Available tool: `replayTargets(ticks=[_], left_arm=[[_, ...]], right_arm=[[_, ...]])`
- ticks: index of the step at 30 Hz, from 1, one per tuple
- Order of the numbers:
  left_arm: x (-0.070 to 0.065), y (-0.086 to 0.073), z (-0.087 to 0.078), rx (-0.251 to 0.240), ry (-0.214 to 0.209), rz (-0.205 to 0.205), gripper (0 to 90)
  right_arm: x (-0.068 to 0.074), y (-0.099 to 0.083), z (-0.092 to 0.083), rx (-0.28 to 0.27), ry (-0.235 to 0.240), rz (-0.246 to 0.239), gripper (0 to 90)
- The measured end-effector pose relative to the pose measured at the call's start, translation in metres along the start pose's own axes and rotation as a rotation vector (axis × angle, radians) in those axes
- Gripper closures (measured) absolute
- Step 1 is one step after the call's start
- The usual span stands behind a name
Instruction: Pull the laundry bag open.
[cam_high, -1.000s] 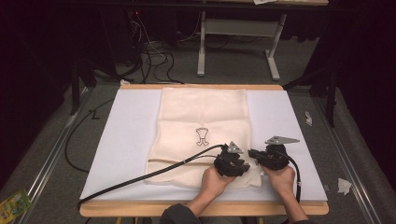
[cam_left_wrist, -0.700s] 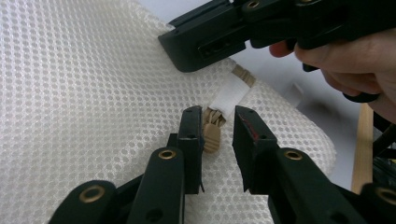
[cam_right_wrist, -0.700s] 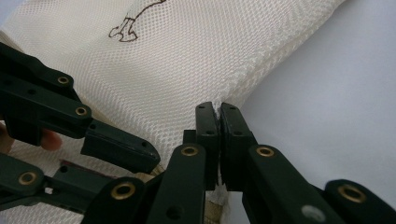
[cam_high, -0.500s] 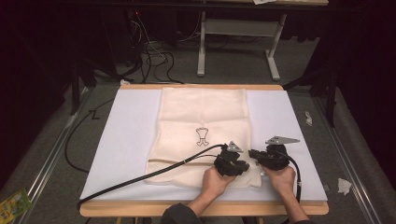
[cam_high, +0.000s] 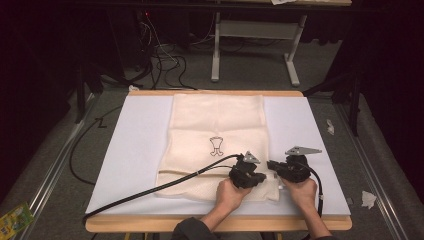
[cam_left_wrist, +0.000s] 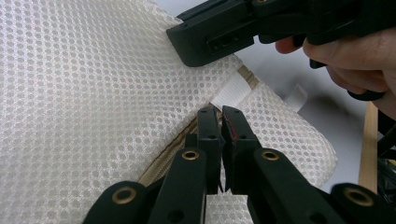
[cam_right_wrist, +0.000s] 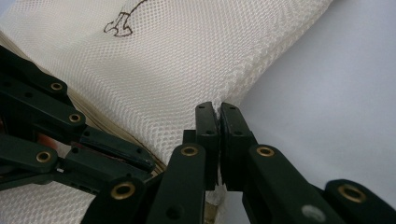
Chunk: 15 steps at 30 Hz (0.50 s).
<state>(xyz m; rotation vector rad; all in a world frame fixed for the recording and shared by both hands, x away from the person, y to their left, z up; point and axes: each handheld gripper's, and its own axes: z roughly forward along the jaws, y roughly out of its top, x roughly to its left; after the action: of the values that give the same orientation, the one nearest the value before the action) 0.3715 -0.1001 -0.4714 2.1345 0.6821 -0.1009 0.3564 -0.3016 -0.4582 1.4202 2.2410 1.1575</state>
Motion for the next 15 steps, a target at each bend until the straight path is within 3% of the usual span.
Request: replayTargets(ticks=[15], left_arm=[[0.0010, 0.0003, -0.0013, 0.012, 0.005, 0.006, 87.1]], right_arm=[[-0.0005, -0.0017, 0.0012, 0.005, -0.006, -0.016, 88.7]])
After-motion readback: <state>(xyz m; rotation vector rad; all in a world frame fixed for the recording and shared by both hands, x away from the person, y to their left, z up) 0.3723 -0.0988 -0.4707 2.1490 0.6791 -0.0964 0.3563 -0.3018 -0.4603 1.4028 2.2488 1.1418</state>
